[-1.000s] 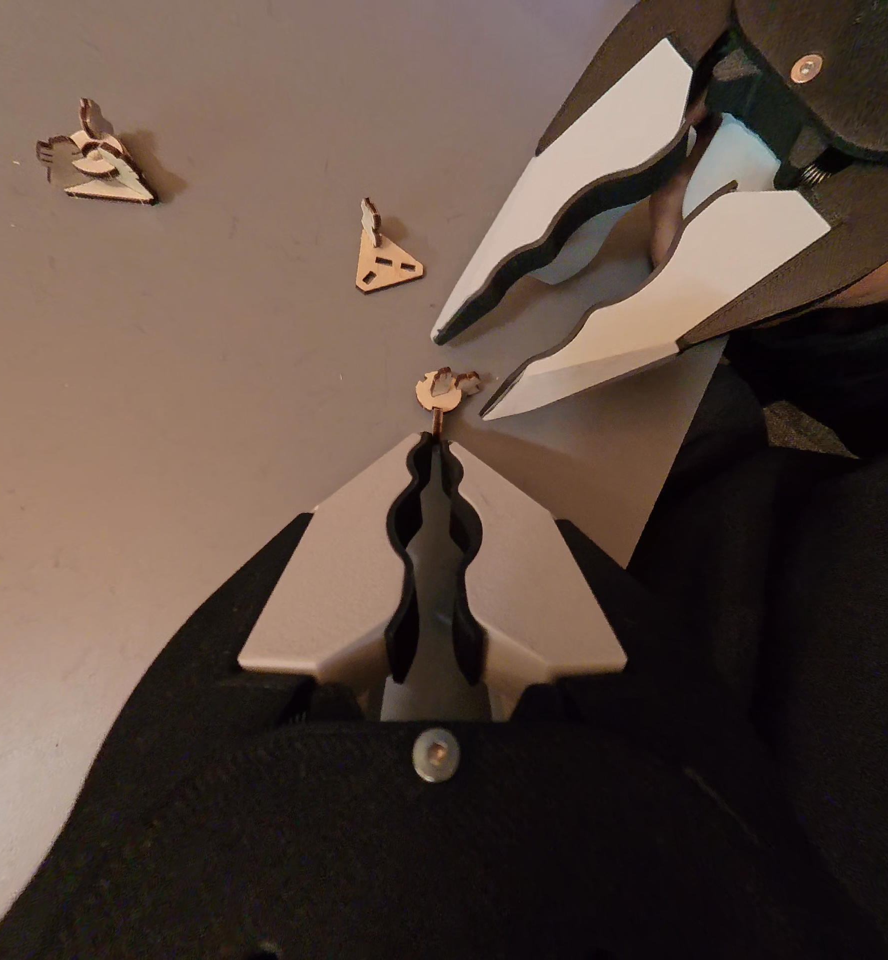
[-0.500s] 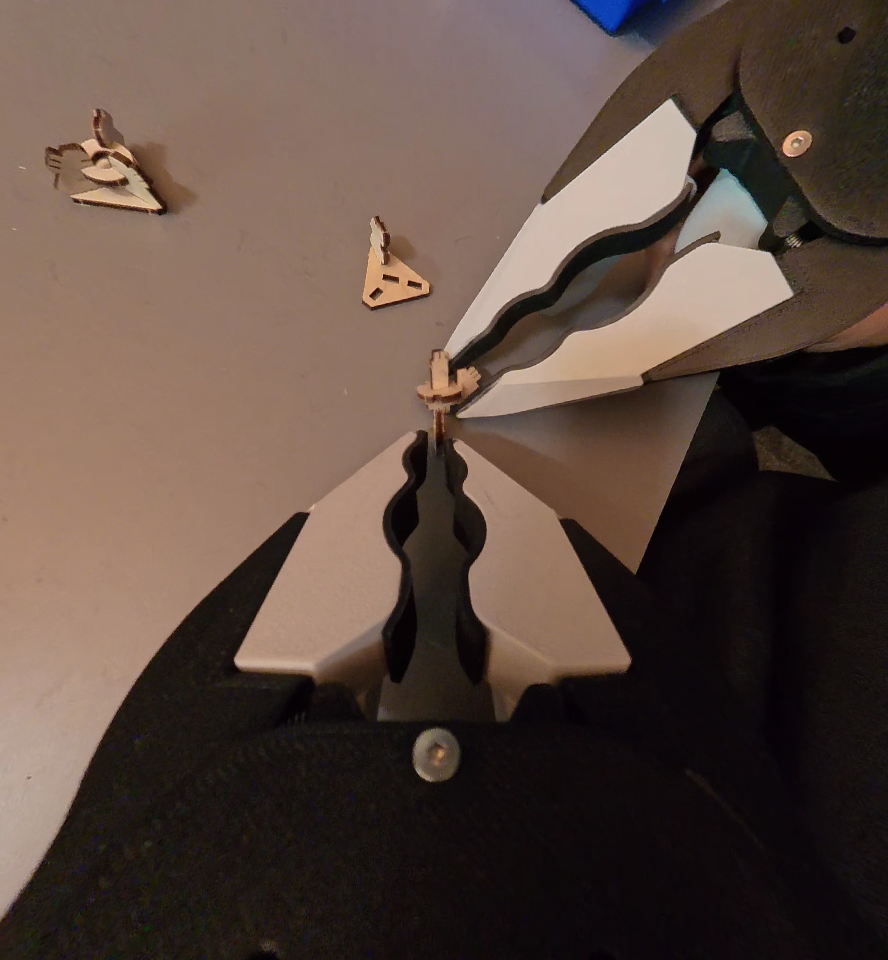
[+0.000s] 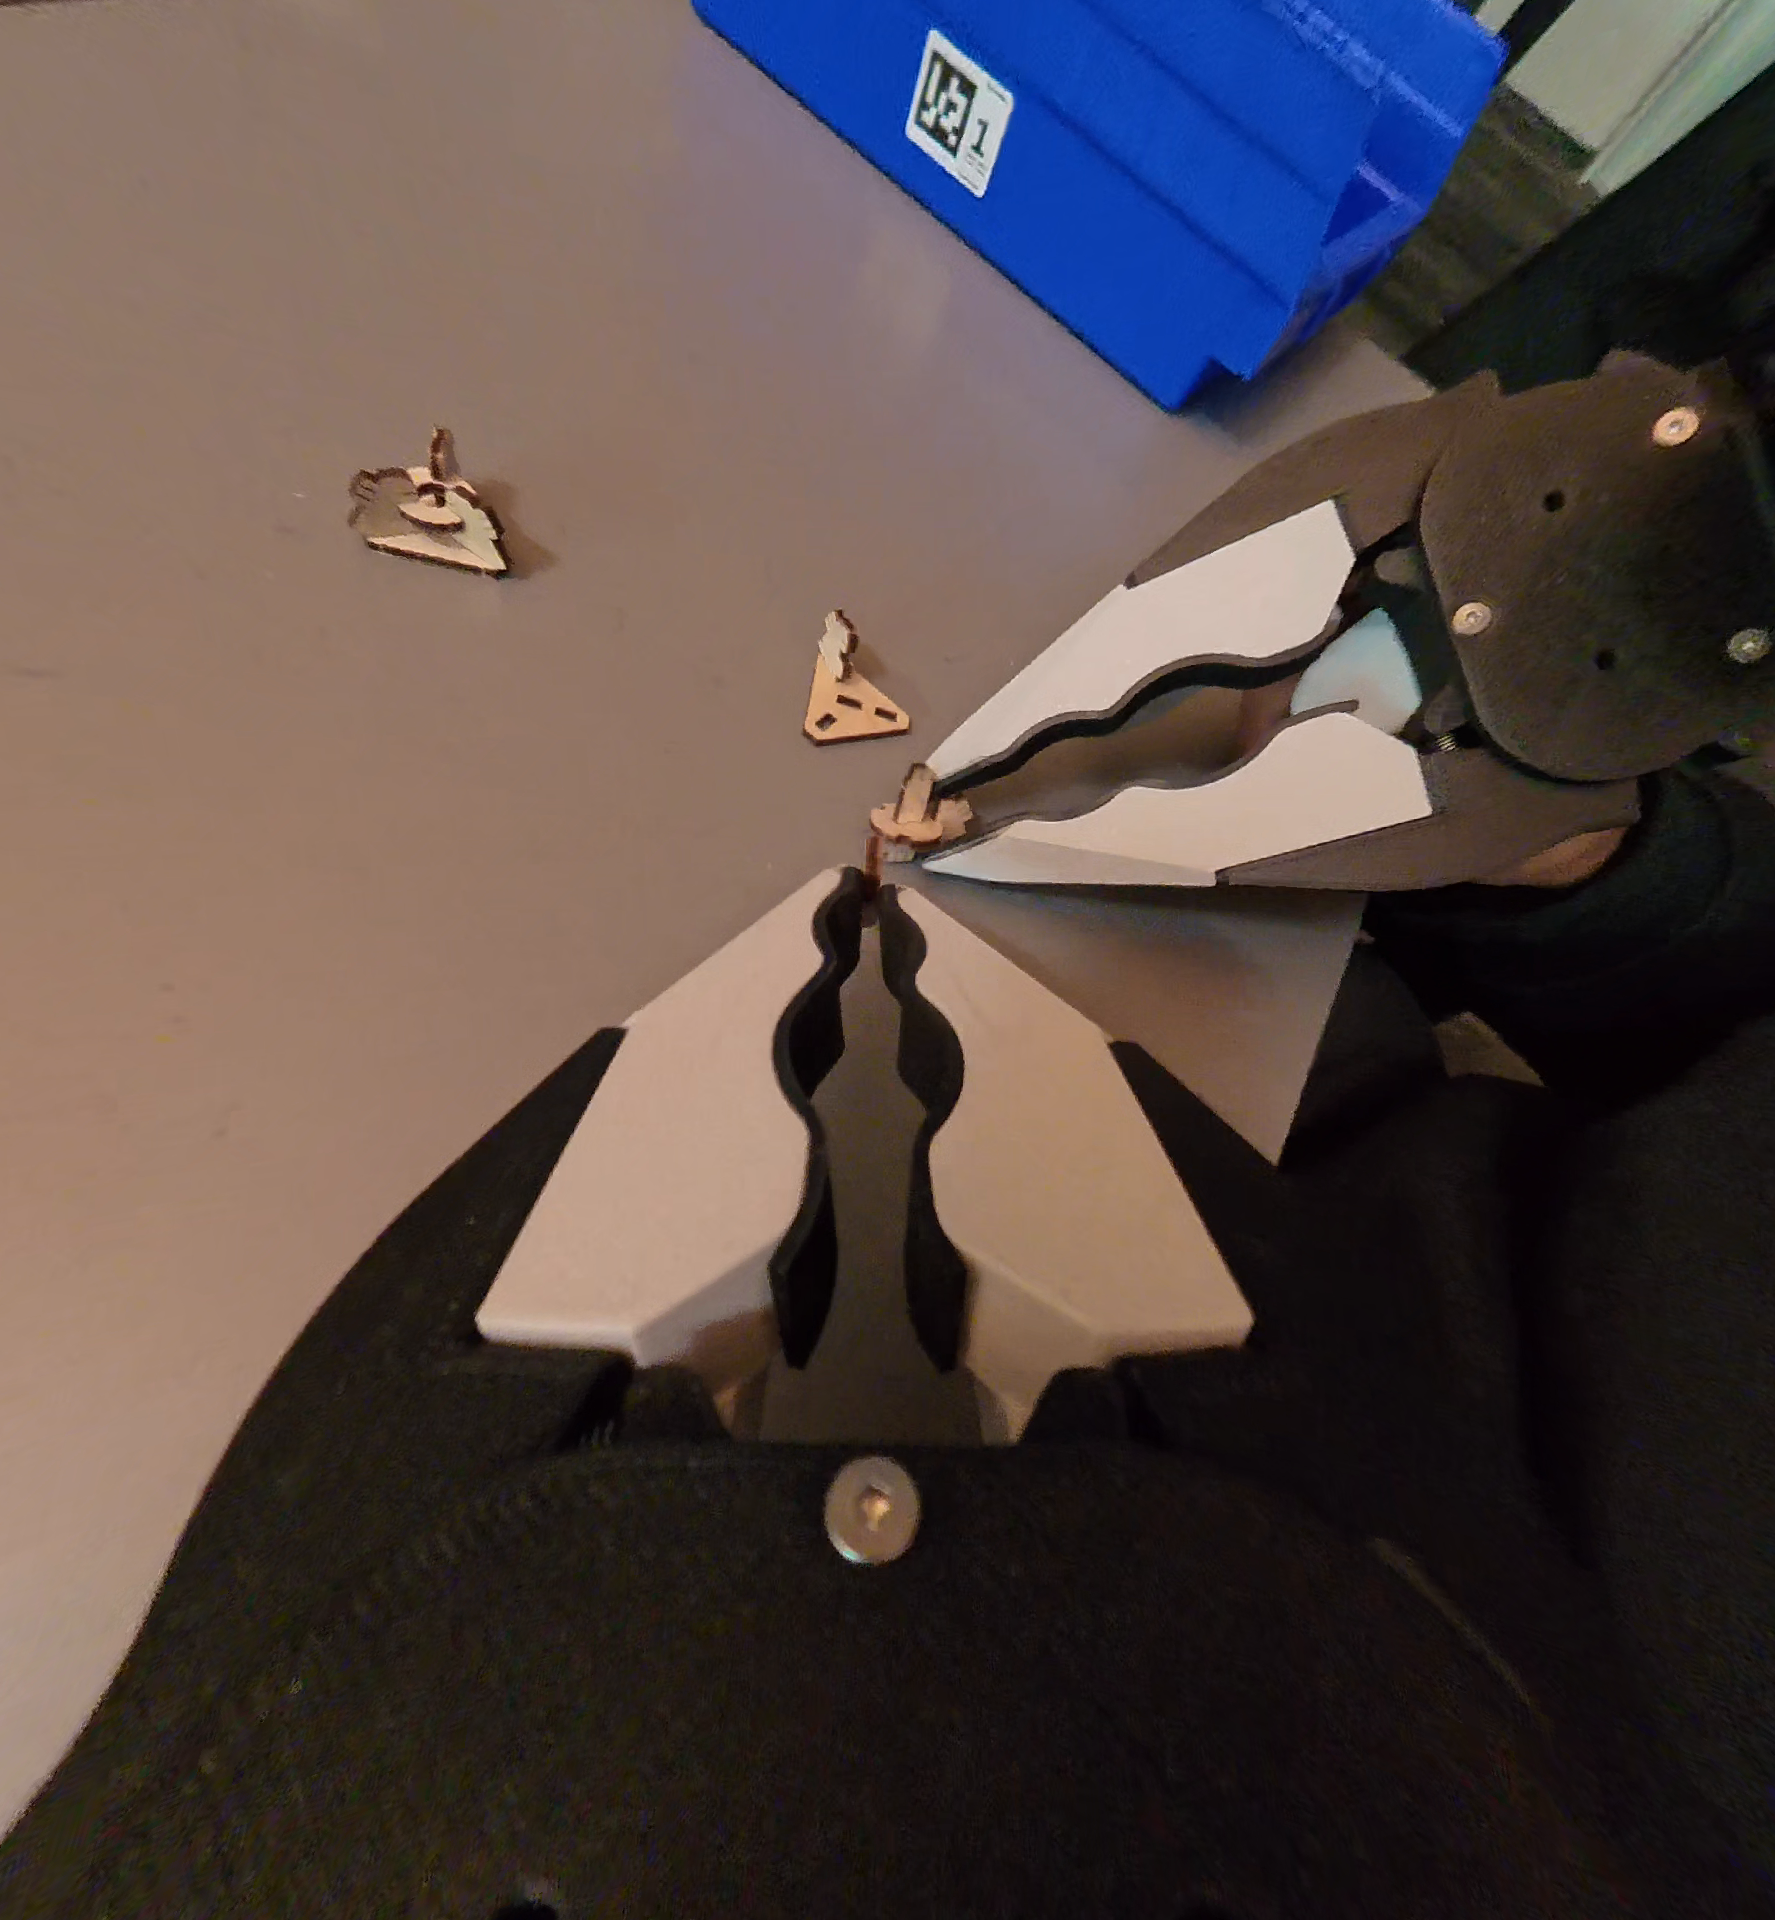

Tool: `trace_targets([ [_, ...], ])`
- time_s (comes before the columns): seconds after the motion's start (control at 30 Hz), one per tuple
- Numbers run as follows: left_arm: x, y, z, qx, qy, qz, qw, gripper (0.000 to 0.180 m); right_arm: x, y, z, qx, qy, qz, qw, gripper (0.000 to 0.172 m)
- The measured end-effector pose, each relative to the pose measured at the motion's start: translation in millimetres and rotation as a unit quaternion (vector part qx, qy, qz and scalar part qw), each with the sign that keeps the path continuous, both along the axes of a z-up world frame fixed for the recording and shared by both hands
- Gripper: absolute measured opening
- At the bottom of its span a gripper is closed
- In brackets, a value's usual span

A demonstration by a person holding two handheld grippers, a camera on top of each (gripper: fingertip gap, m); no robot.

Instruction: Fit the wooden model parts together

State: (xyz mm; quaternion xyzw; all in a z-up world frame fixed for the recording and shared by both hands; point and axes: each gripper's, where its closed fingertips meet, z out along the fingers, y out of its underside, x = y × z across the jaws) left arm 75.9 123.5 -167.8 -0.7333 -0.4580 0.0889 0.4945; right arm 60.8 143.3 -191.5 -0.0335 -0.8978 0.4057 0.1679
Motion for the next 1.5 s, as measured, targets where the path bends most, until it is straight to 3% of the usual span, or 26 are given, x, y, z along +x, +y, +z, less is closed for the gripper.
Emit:
trace_targets([
  [0.17, 0, 3, -11, -0.070, 0.006, -0.001, 0.998, 0.000, 1, 0, 6, -0.020, -0.006, 0.004, 1.000, 0.010],
  [0.3, 1, 3, -11, -0.058, -0.002, -0.004, 0.998, 0.000, 4, 0, 13, -0.040, 0.005, 0.015, 0.999, 0.010],
  [0.73, 3, 8, -22, -0.063, -0.042, -0.025, 0.997, 0.000, 5, 1, 13, 0.000, 0.188, 0.030, 0.982, 0.010],
  [0.9, 3, 8, -22, -0.059, -0.045, -0.024, 0.997, 0.000, 3, 0, 15, -0.008, 0.180, 0.024, 0.983, 0.010],
  [1.1, 4, 8, -23, -0.096, -0.023, -0.023, 0.995, 0.000, 1, -5, 20, -0.026, 0.164, 0.011, 0.986, 0.010],
  [1.27, 1, -11, -28, -0.153, -0.006, -0.006, 0.988, 0.000, -7, -15, 16, -0.020, 0.137, 0.011, 0.990, 0.010],
  [1.5, -8, -16, -27, -0.126, -0.019, -0.025, 0.992, 0.000, -18, -33, 9, 0.011, 0.147, -0.003, 0.989, 0.010],
])
